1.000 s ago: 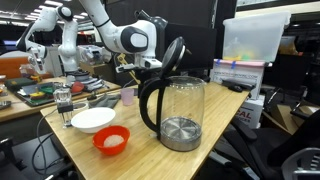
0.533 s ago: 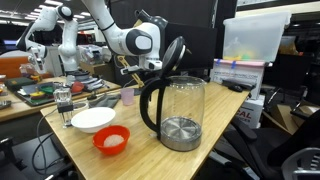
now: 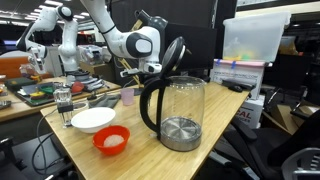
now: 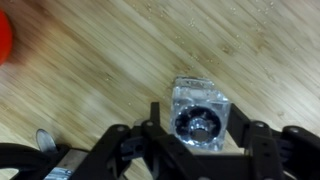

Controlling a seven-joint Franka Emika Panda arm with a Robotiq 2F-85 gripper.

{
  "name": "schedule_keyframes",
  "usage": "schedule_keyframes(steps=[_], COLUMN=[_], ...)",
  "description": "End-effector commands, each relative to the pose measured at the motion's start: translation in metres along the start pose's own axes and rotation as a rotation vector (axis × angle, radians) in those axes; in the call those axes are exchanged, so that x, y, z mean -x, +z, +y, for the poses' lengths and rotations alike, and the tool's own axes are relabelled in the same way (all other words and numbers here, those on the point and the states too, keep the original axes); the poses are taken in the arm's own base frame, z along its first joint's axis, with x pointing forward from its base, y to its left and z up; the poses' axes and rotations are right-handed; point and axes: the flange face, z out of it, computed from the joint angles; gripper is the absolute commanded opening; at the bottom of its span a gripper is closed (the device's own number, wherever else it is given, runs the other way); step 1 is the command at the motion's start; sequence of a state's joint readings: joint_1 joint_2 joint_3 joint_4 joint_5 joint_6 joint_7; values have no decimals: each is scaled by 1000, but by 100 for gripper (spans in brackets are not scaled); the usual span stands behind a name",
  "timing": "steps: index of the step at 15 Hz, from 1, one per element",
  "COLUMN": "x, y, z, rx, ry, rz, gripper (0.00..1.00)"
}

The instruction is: Move the small glass object from the right side of the table to the bottom left corner

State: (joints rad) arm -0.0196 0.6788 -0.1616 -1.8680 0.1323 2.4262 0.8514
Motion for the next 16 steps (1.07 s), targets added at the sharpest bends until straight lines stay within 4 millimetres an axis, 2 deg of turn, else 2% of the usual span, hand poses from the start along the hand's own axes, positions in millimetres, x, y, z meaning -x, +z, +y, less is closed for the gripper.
schedule_keyframes(steps=[1,4,8,11,13,16], x=[-2,1,12,27,41,72], y=[-1,-5,-21,-45,-64,-88], z=[-3,-5,-4,-3,-1,-2], rx=[5,6,14,-10,-28,-63], ry=[13,0,-78,-172,-255,-401], rz=[-28,-27,-30,-22,-13,13], gripper=[38,18,18,18,18,18])
